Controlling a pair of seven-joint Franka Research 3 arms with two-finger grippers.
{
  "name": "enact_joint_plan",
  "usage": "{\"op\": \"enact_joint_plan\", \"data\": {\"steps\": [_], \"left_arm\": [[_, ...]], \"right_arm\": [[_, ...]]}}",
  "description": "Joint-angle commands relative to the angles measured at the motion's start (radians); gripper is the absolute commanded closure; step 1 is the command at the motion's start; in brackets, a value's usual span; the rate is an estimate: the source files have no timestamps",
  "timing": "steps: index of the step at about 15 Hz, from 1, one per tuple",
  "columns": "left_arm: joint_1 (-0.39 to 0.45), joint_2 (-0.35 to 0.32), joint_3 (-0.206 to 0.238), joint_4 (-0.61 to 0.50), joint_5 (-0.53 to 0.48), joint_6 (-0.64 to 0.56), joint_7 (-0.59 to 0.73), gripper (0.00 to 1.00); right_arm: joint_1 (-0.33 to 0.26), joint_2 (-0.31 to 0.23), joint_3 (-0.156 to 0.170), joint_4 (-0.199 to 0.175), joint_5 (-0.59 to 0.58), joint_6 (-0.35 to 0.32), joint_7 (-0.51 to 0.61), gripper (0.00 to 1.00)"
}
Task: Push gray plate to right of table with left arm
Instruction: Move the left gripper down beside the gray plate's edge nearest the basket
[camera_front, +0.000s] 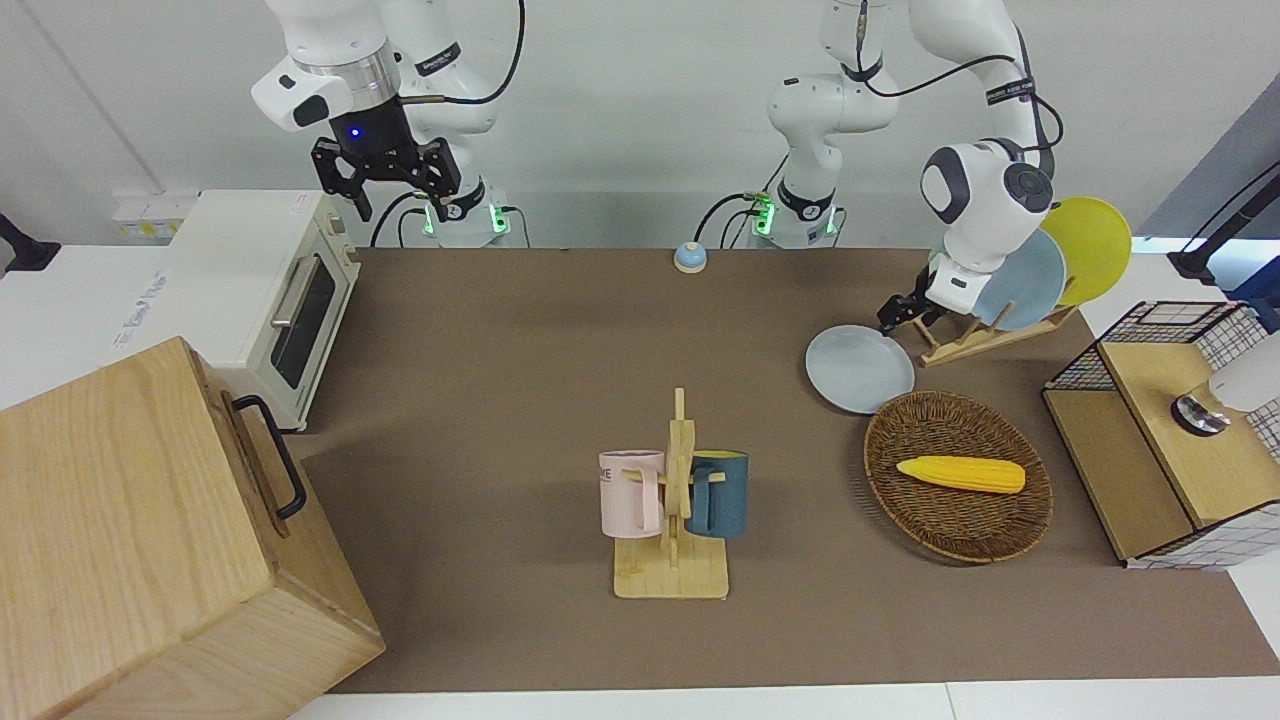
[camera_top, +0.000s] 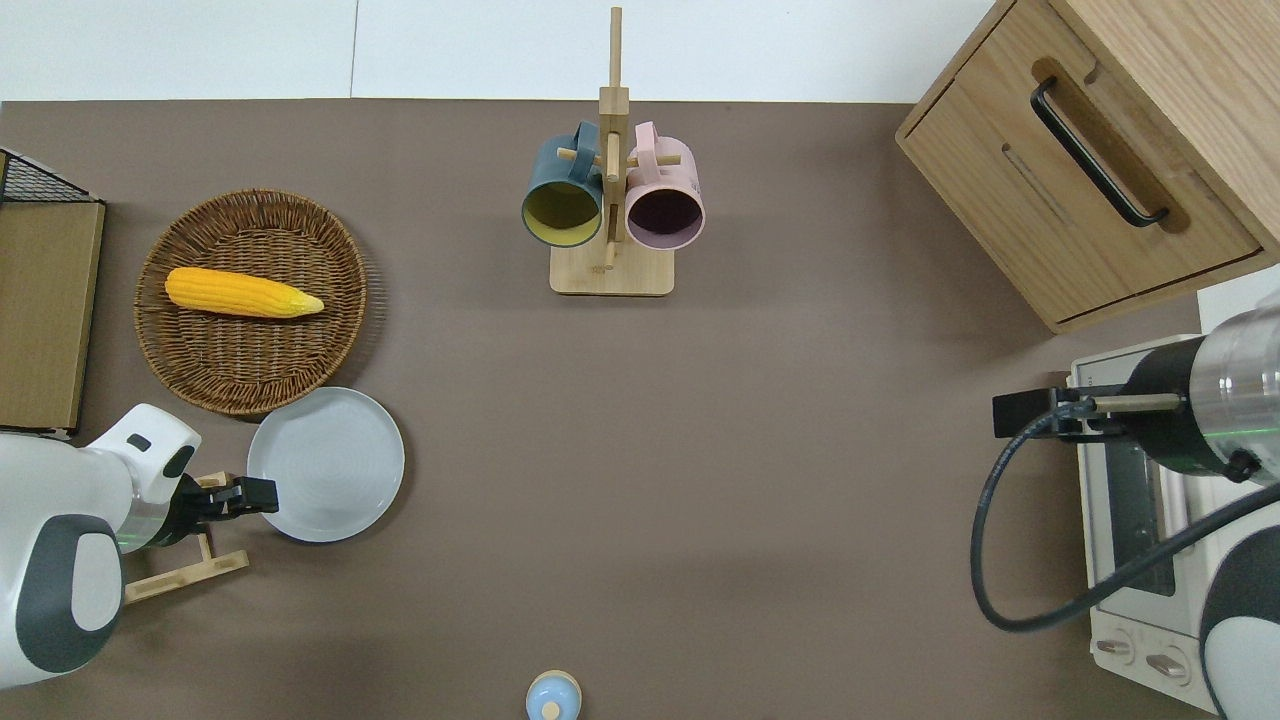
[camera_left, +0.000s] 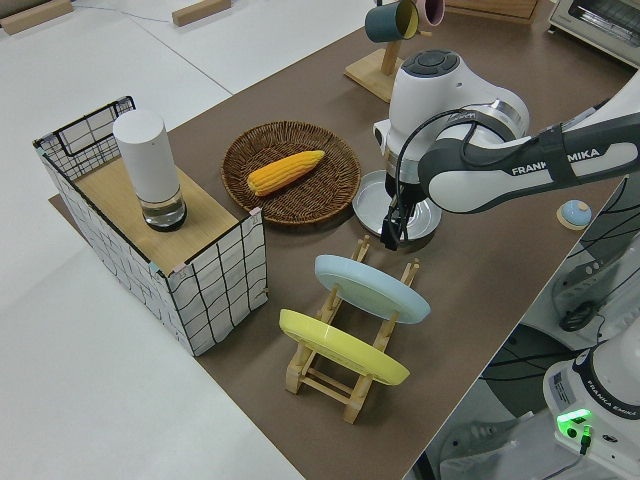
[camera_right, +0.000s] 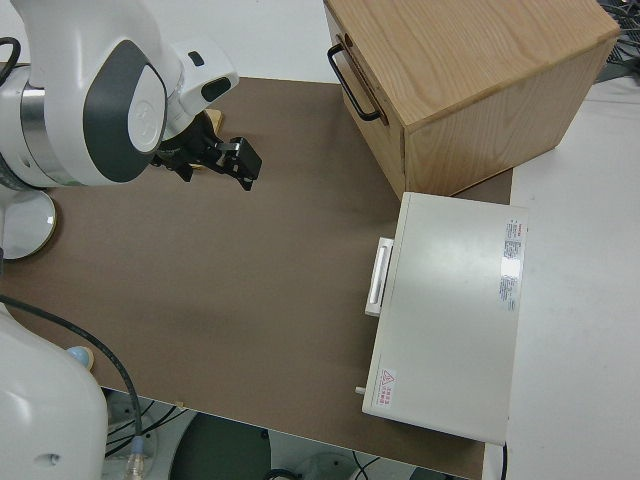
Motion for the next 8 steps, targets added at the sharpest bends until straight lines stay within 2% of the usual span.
{"op": "enact_joint_plan", "data": {"steps": [1,8], "left_arm": [[0.0,0.006,-0.002,-0.023,-0.021,0.046,0.013,0.13],[-0.003,0.027,-0.016,-0.024,-0.021,0.075,0.023,0.28]], "right_arm": [[-0.024,-0.027,0.015,-0.027,0.021,0.0,0.01,0.005],[-0.024,-0.027,0.015,-0.027,0.021,0.0,0.01,0.005]]}}
